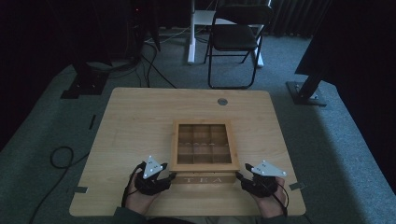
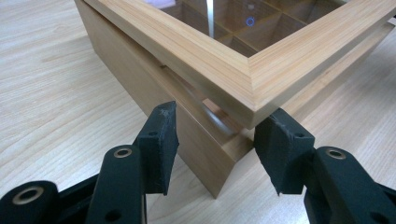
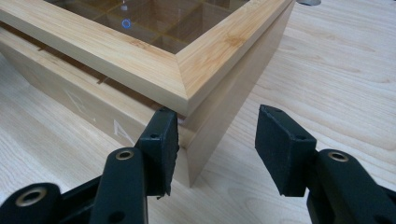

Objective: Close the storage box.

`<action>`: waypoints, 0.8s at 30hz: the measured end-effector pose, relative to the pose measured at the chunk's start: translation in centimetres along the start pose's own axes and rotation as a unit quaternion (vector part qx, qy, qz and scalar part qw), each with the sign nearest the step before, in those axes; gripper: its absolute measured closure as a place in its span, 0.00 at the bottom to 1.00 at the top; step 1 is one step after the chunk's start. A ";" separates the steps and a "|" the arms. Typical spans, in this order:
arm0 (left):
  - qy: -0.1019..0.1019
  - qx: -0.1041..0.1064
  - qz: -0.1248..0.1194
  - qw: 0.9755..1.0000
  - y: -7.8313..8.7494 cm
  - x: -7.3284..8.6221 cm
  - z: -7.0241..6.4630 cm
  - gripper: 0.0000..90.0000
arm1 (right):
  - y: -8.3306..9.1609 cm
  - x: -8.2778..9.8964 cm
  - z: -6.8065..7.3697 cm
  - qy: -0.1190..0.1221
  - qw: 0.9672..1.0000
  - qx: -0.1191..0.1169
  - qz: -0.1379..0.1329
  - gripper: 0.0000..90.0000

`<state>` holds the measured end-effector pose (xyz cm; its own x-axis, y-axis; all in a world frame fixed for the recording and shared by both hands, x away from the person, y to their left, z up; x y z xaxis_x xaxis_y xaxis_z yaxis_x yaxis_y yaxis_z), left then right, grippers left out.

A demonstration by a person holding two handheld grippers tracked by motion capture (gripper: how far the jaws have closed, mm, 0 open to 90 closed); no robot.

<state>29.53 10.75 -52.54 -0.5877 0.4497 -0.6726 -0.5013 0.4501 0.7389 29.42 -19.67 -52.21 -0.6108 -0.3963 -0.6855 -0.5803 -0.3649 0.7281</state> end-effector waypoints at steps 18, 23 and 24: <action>-0.003 0.005 0.014 1.000 -0.2 1.0 -0.5 0.56 | 0.1 1.2 -0.1 0.000 1.000 -0.002 0.024 0.53; 0.004 0.015 0.001 1.000 0.3 1.1 -0.5 0.56 | 1.1 1.2 -0.7 -0.009 1.000 -0.004 0.012 0.52; 0.005 0.012 -0.004 1.000 0.6 0.9 -0.3 0.56 | 1.1 1.2 -0.8 -0.010 1.000 -0.003 0.010 0.52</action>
<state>28.47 11.18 -52.67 -0.5908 0.4379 -0.6777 -0.4899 0.4726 0.7325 28.46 -21.25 -52.21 -0.6329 -0.3873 -0.6704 -0.5645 -0.3617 0.7419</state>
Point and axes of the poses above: each handheld gripper's, and its own axes: y roughly backward along the jaws, x roughly out of its underside, z roughly to its left, the point moved 7 cm from there along -y, roughly forward along the jaws, and after that the axes turned 12 degrees about z, right-handed, at the moved point
